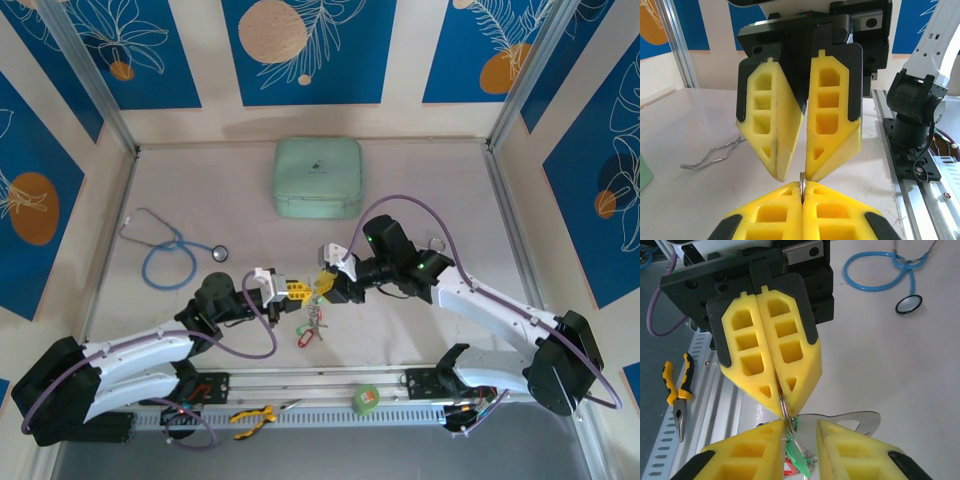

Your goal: Put the keys on the keyring

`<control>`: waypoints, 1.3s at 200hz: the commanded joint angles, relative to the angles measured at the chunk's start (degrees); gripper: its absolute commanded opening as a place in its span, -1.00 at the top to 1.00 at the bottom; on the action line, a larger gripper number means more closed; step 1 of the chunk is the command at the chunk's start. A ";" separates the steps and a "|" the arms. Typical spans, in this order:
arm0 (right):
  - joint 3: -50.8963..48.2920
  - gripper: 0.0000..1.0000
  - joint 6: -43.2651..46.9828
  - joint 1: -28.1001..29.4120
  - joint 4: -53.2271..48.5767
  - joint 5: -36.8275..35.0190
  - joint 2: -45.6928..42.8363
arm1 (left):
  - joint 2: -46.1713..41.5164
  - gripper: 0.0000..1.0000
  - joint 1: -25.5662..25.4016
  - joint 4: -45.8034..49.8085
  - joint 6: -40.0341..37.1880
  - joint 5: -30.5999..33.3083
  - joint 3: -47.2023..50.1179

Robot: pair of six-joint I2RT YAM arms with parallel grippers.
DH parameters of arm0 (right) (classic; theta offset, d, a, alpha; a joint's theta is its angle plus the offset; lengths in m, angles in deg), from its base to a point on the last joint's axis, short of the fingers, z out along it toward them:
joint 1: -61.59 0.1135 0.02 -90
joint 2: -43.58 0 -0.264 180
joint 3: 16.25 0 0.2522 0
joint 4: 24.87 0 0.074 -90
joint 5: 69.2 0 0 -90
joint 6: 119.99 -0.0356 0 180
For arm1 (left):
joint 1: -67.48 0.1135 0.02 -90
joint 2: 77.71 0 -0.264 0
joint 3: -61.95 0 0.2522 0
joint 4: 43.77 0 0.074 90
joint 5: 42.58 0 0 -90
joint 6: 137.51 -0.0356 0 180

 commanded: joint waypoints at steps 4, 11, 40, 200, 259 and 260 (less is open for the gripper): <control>0.46 0.59 -0.43 0.63 0.72 1.34 1.13 | -0.28 1.00 -0.13 -3.50 0.44 -1.64 -0.30; 0.61 0.62 -0.38 0.70 0.74 1.44 1.34 | -0.30 1.00 -0.10 -3.42 0.44 -1.62 -0.28; 0.99 0.70 -0.21 0.81 0.96 2.00 1.97 | -0.41 1.00 -0.10 -3.49 0.44 -1.53 -0.22; 17.95 1.00 18.67 8.80 -27.49 -21.34 7.43 | -4.80 0.54 -0.10 27.17 -8.42 2.00 -8.52; 21.48 1.00 19.39 12.11 -28.77 -22.89 9.82 | -3.91 0.55 -0.10 25.46 -7.73 1.17 -8.83; 21.57 1.00 19.39 12.13 -28.74 -22.95 9.90 | -3.91 0.55 -0.10 25.39 -7.69 1.18 -8.83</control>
